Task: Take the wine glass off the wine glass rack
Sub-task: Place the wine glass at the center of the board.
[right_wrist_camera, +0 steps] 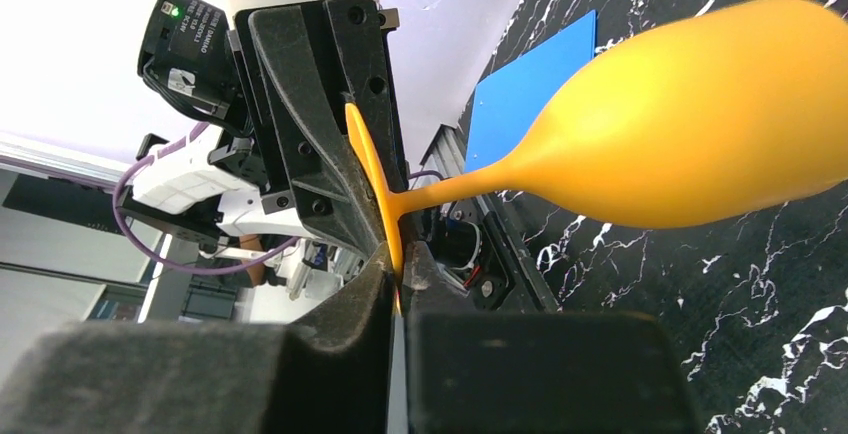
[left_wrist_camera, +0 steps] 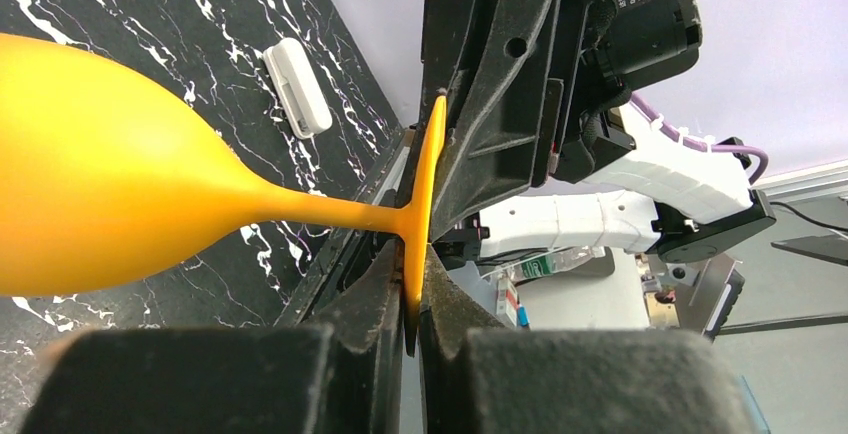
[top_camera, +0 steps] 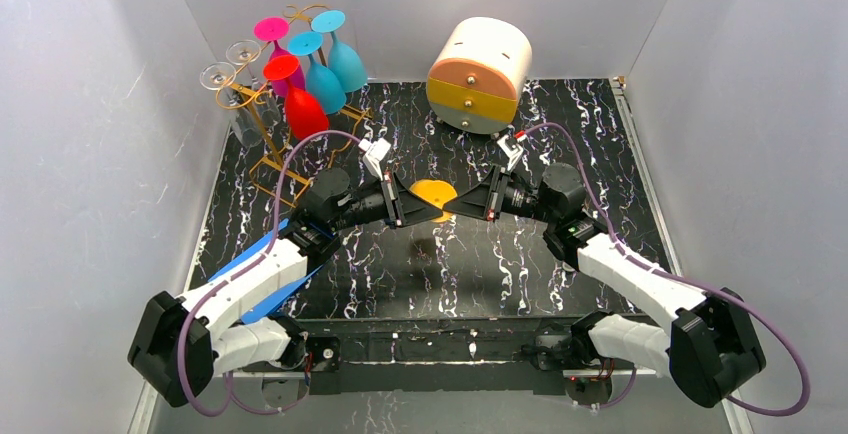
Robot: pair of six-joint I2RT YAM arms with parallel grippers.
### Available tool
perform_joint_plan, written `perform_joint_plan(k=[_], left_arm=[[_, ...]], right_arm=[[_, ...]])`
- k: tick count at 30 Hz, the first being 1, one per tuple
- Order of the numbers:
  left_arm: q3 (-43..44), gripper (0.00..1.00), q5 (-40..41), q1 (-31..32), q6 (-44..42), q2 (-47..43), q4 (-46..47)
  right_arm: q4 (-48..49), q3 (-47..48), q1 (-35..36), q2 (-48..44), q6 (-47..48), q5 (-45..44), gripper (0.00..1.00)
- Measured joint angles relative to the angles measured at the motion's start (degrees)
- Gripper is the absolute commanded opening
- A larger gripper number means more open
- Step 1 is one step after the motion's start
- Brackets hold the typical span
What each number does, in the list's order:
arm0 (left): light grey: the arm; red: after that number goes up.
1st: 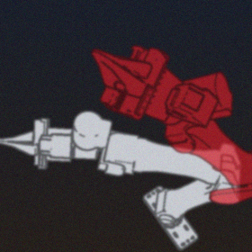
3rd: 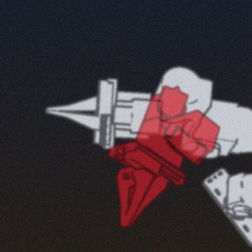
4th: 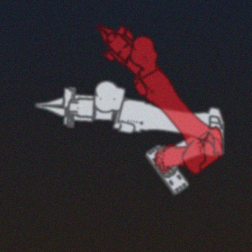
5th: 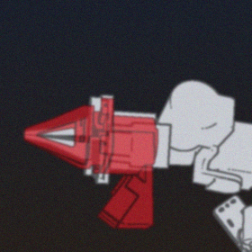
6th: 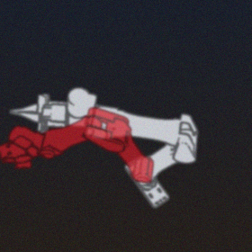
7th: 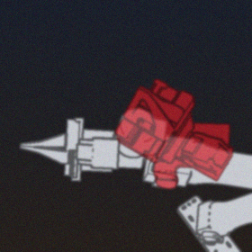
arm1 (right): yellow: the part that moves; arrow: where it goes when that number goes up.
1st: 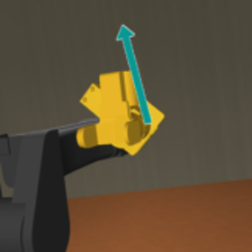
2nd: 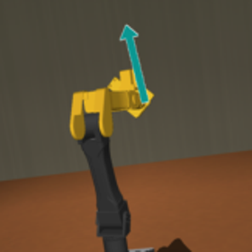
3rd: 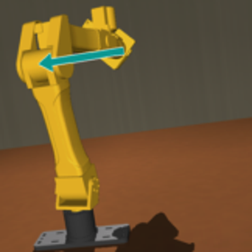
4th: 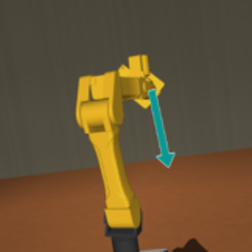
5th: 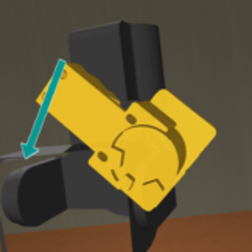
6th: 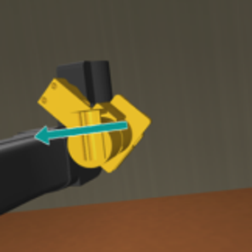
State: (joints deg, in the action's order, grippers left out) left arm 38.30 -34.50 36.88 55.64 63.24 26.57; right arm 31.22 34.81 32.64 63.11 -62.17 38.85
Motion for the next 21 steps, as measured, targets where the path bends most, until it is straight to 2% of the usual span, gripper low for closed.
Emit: perform_joint_plan(k=[5, 8, 15, 19, 21], left_arm=[[-0.09, 0.0, 0.57, 0.48, -2.67, -0.81, -0.09], [-0.09, 0.0, 0.63, 0.74, -5.68, -2.03, -1.2], [-0.07, 0.0, 0.42, 0.81, -15.76, -5.84, -6.56], [0.44, 0.0, -0.9, 0.81, -21.35, -6.32, -10.8], [0.61, 0.0, -1.55, 0.81, -23.8, -6.32, -12.2]], right_arm=[[-1.4, 0.02, 0.35, -0.66, 0.22, -0.79, 0.52], [-4.81, 0.79, 0.44, -1.36, 1.4, -1.9, 0.69], [-18.51, 7.34, 0.31, -2.82, 4.92, -9.07, 0.86], [-23.93, 7.91, 0.13, -6.25, 5.44, -16.79, 0.95], [-25.77, 7.52, 0.09, -9.33, 5.4, -22.03, 0.96]])
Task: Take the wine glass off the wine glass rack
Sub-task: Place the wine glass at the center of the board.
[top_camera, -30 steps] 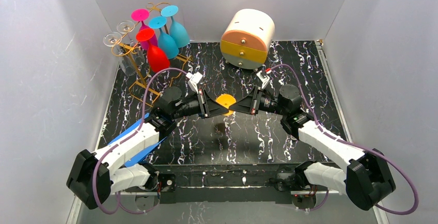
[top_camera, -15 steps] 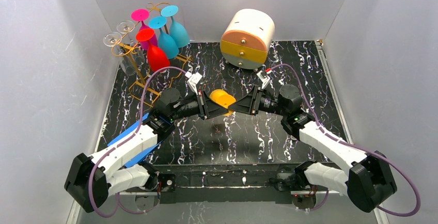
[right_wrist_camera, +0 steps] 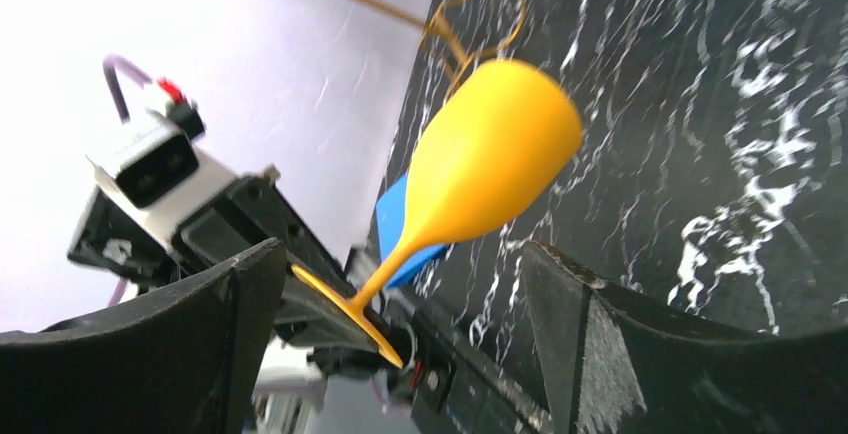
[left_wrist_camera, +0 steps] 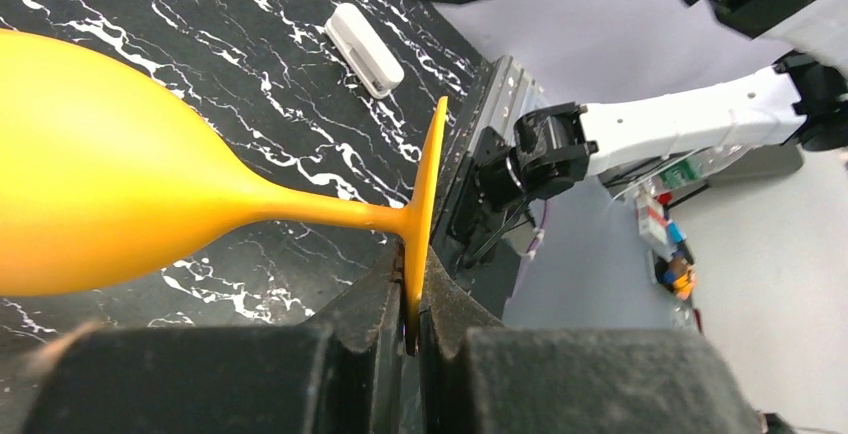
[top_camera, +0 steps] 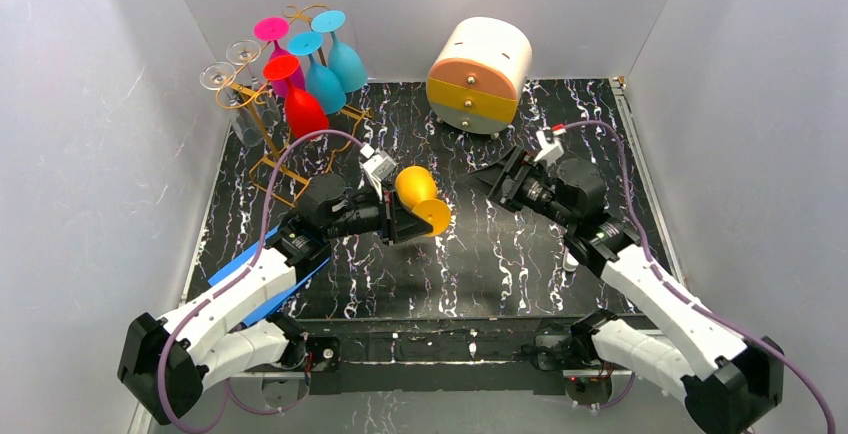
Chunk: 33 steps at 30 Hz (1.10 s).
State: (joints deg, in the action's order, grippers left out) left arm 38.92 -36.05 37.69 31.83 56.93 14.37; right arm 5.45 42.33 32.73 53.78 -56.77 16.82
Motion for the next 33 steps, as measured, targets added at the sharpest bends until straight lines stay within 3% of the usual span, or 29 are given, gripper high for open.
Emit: perform_joint_plan(k=[10, 16, 20, 25, 29, 33], left_arm=[[-1.81, 0.0, -1.95, 0.0, -12.17, -5.64, -1.36], [-1.81, 0.0, -3.26, 0.0, -24.28, -8.7, -8.07], [-1.79, 0.0, -2.73, 0.0, -30.73, -9.49, -13.62], [-1.42, 0.0, -2.56, 0.0, -36.74, -9.51, -18.16], [-1.14, 0.0, -3.54, 0.0, -42.91, -10.03, -20.74], [-1.27, 0.0, -6.1, -0.02, -47.08, -12.79, -21.51]], right_arm=[[-6.95, -1.42, -0.09, -7.87, 5.27, -21.05, 0.98], [-9.11, -1.49, -0.2, -7.08, 10.6, -22.51, 0.99], [-11.65, 1.16, -1.29, -1.64, 13.9, -16.11, 0.99], [-12.28, 4.92, -7.43, 5.22, 16.5, 0.55, 0.99], [-8.59, 5.05, -15.19, 9.16, 15.43, 16.2, 0.99], [-2.47, 5.11, -18.05, 11.72, 12.13, 27.67, 0.99]])
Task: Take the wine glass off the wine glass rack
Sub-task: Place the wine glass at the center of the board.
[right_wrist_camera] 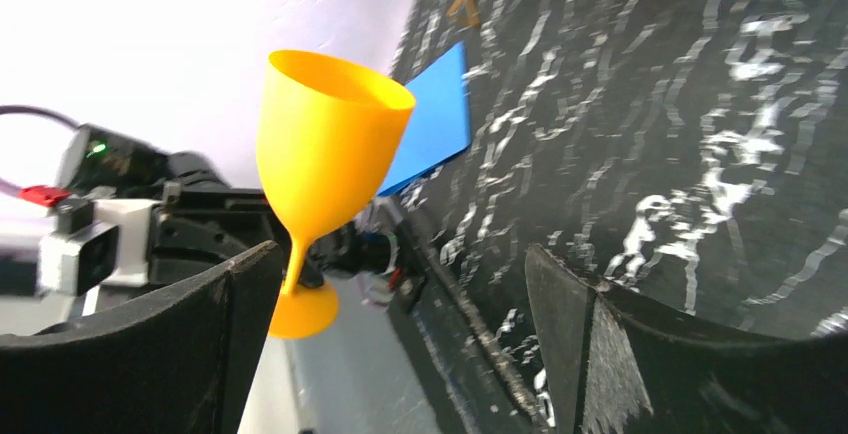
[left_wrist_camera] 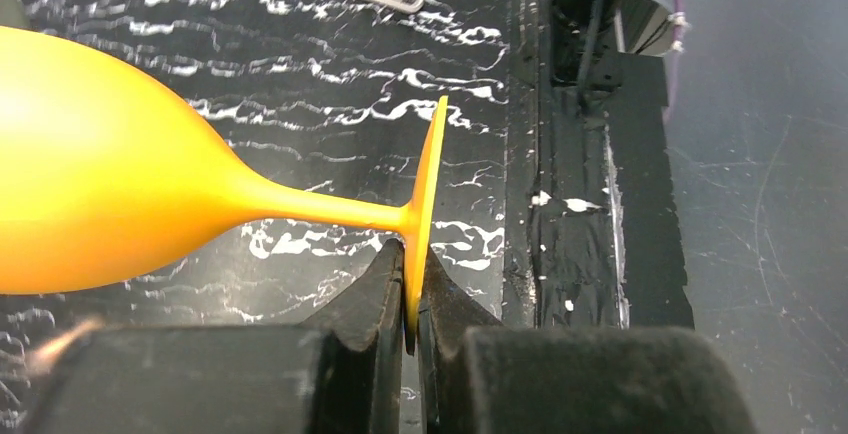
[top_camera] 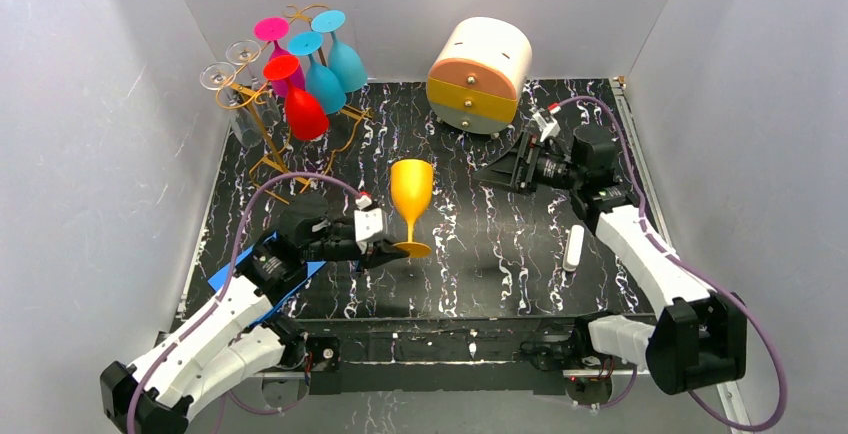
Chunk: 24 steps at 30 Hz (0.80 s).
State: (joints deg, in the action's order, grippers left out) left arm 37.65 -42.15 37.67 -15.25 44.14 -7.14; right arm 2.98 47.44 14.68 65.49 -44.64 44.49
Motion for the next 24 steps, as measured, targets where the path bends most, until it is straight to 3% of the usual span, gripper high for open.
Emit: perform_joint_plan(k=[8, 24], left_arm=[[-0.66, 0.0, -10.1, 0.02, -2.29, -0.13, 2.49], [-0.63, 0.0, -18.91, 0.02, -4.07, 3.93, 2.84]], right_arm=[[6.38, 6.99, 0.07, 9.6, -5.29, 14.88, 0.89], [7.28, 15.41, 6.84, 18.25, -9.01, 24.85, 0.67]])
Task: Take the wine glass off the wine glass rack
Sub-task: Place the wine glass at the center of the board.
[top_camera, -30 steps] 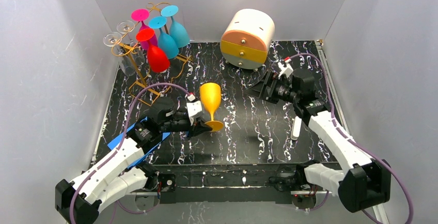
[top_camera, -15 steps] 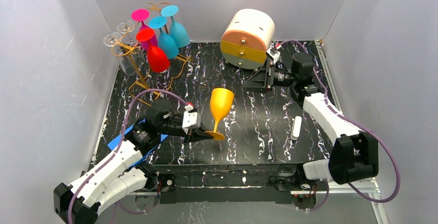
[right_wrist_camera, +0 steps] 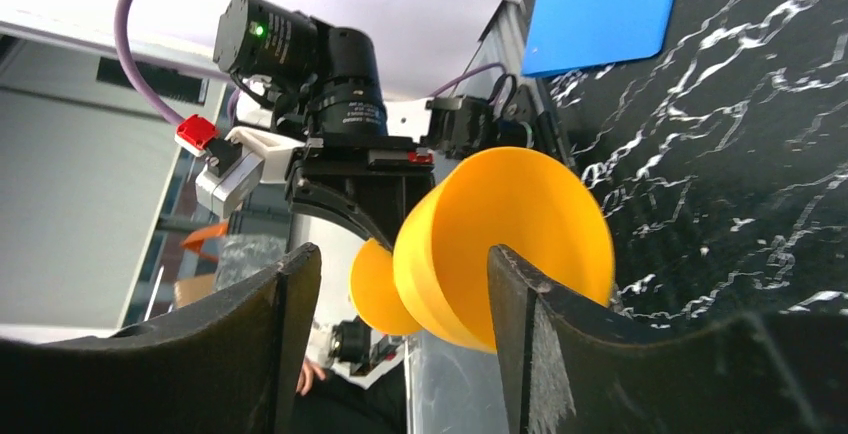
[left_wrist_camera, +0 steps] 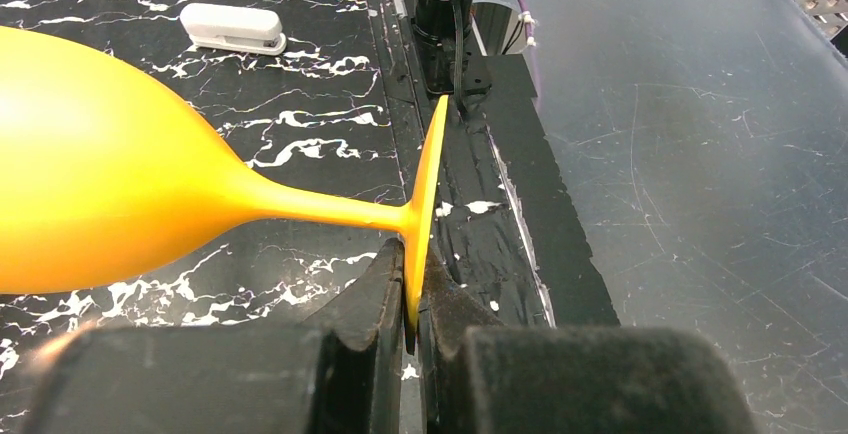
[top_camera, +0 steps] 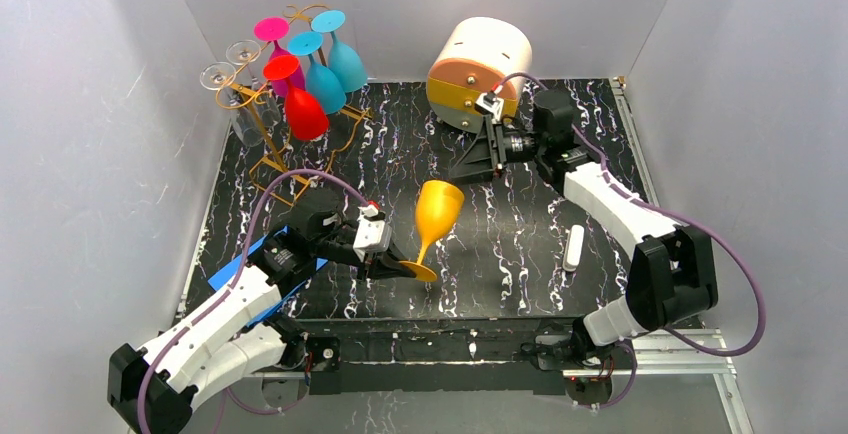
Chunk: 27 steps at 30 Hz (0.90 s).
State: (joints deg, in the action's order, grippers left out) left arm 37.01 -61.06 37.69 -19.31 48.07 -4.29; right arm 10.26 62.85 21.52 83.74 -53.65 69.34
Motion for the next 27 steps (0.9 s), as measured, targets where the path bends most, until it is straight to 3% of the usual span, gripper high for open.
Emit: perform_joint_plan(k=[14, 27], left_arm=[[0.79, 0.0, -1.4, 0.04, -2.38, 0.39, -1.64], [2.49, 0.0, -2.1, 0.15, -4.39, 1.57, -3.74]], right_arm=[[-7.13, 2.54, 5.6, 1.86, 2.58, 4.68, 0.59], [-7.34, 2.54, 5.99, 1.86, 2.91, 7.15, 0.48]])
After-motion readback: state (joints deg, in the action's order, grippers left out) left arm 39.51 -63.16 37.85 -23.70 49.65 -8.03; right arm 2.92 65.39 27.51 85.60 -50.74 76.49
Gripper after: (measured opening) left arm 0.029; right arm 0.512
